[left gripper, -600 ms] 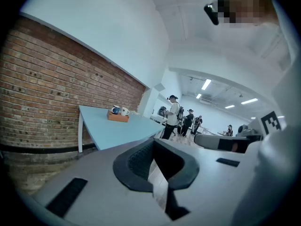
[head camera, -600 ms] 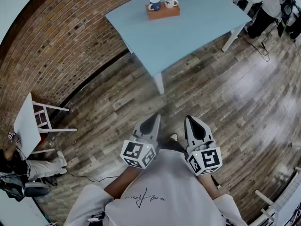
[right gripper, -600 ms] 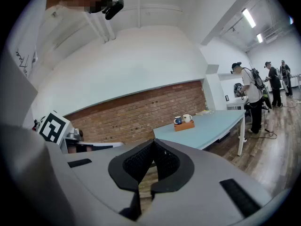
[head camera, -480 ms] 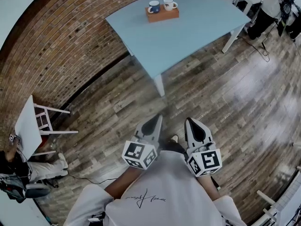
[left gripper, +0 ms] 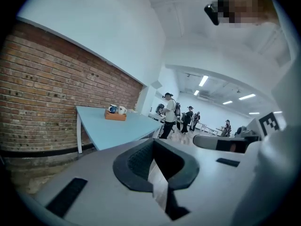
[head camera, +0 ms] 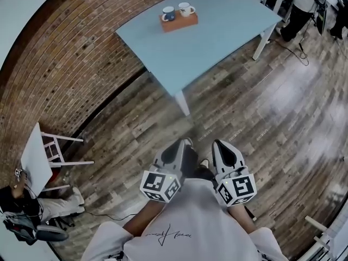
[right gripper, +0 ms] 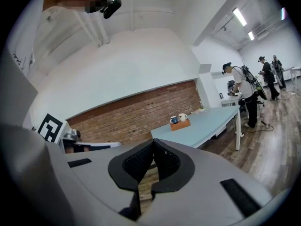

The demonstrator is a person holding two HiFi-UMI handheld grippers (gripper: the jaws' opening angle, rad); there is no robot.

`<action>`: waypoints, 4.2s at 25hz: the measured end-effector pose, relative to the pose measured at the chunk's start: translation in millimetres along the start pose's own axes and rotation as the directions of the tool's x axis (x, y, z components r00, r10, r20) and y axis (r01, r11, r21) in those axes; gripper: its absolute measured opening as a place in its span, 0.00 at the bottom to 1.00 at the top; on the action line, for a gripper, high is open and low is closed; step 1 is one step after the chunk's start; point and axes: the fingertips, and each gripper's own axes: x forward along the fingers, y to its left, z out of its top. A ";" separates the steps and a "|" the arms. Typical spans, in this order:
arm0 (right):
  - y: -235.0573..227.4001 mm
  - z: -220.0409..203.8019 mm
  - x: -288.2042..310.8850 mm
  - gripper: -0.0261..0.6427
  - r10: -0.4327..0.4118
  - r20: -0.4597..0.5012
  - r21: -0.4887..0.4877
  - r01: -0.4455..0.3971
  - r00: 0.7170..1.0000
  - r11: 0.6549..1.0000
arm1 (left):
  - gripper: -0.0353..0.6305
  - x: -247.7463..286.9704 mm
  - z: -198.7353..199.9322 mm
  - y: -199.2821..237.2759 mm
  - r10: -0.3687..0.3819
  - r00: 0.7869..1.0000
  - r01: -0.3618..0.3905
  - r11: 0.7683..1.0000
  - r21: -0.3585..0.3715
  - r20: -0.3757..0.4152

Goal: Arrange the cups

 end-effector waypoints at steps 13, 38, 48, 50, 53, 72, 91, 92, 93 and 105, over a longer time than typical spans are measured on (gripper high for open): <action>-17.2 12.5 27.3 0.07 0.035 0.009 0.012 -0.035 0.999 0.999 | 0.06 44.7 16.5 6.0 -0.053 0.998 0.054 0.998 -0.018 0.031; -110.6 65.9 181.0 0.07 0.001 -0.013 0.041 0.000 1.000 0.999 | 0.06 182.4 85.0 93.0 -0.051 0.998 0.052 0.996 -0.066 0.020; -99.7 80.0 228.1 0.07 0.073 -0.019 0.047 -0.072 0.997 0.996 | 0.06 205.7 124.8 117.6 -0.116 0.992 0.120 0.990 -0.074 0.052; -99.4 80.6 232.4 0.07 0.074 -0.025 0.047 -0.072 0.997 0.996 | 0.06 204.9 130.1 122.0 -0.112 0.992 0.116 0.991 -0.060 0.064; -98.6 87.6 241.1 0.07 0.061 -0.031 0.021 -0.061 0.998 0.998 | 0.06 206.7 137.2 124.6 -0.111 0.990 0.117 0.992 -0.056 0.091; -128.0 121.8 316.8 0.07 0.158 -0.024 -0.030 -0.158 0.987 0.987 | 0.06 279.4 162.9 131.0 -0.062 0.996 0.064 0.998 -0.026 0.069; -190.9 136.8 425.8 0.07 0.447 -0.130 0.160 -0.426 0.885 0.891 | 0.06 402.8 200.4 152.5 0.040 0.999 -0.039 0.999 -0.026 0.025; -192.3 138.5 432.8 0.07 0.458 -0.129 0.159 -0.437 0.880 0.885 | 0.06 407.4 202.1 156.6 0.052 0.998 -0.051 0.998 -0.027 0.026; -193.3 140.3 439.5 0.07 0.468 -0.128 0.157 -0.448 0.874 0.880 | 0.06 412.1 203.6 160.9 0.065 0.997 -0.064 0.998 -0.028 0.029; -213.7 160.5 484.9 0.07 0.595 -0.146 0.099 -0.587 0.790 0.804 | 0.06 453.6 213.7 190.6 0.145 0.985 -0.134 0.985 -0.112 0.095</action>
